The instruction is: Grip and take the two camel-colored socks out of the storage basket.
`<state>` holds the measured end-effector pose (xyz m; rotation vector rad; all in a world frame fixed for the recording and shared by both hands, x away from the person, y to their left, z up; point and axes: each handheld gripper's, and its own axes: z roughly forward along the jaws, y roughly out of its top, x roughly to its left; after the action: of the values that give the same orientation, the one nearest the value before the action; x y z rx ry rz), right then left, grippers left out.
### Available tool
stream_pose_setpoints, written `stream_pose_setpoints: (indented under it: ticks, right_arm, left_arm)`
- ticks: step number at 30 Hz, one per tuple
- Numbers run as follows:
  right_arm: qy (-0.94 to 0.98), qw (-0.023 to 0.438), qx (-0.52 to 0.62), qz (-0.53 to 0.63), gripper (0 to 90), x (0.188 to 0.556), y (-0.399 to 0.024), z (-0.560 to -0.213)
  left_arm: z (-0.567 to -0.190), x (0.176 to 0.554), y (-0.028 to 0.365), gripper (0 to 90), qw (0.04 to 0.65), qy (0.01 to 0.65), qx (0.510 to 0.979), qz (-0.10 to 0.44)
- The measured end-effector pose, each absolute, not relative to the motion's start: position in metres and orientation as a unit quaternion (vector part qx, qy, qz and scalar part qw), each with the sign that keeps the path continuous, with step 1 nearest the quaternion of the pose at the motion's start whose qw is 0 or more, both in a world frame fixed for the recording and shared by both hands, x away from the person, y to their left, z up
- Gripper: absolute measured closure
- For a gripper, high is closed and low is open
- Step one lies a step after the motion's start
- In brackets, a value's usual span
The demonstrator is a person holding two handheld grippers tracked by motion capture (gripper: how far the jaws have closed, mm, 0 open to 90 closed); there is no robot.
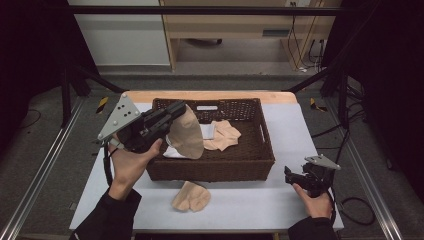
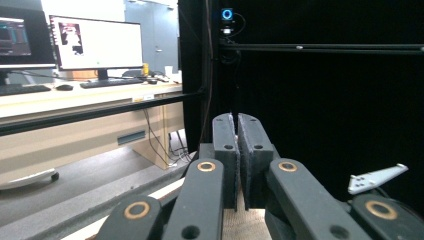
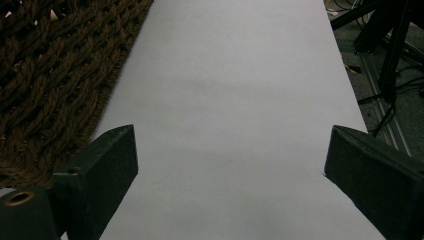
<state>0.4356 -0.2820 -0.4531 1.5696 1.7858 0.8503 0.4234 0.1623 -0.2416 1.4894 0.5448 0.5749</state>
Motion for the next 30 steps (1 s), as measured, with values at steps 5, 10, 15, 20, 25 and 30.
stream_pose_setpoints:
  ticks: [5,10,15,20,25,30]
  right_arm:
    - [0.674,0.302,0.593,0.321,7.3,0.435,-0.282,-0.453]
    - [0.674,0.303,0.593,0.320,7.3,0.435,-0.282,-0.453]
    - [0.675,0.302,0.593,0.319,7.3,0.435,-0.282,-0.454]
    - [0.676,0.303,0.592,0.318,7.4,0.435,-0.282,-0.454]
    - [0.676,0.303,0.592,0.318,7.4,0.435,-0.282,-0.453]
    - [0.676,0.303,0.592,0.317,7.4,0.435,-0.283,-0.454]
  left_arm:
    - [-0.245,0.412,0.159,86.9,0.658,0.234,0.671,0.249]
    - [-0.257,0.404,0.153,87.0,0.656,0.227,0.682,0.229]
    - [-0.277,0.396,0.142,87.0,0.644,0.217,0.702,0.212]
    - [-0.301,0.395,0.128,86.9,0.630,0.217,0.721,0.192]
    - [-0.330,0.399,0.114,86.9,0.609,0.222,0.743,0.166]
    - [-0.355,0.403,0.103,86.9,0.585,0.229,0.764,0.148]
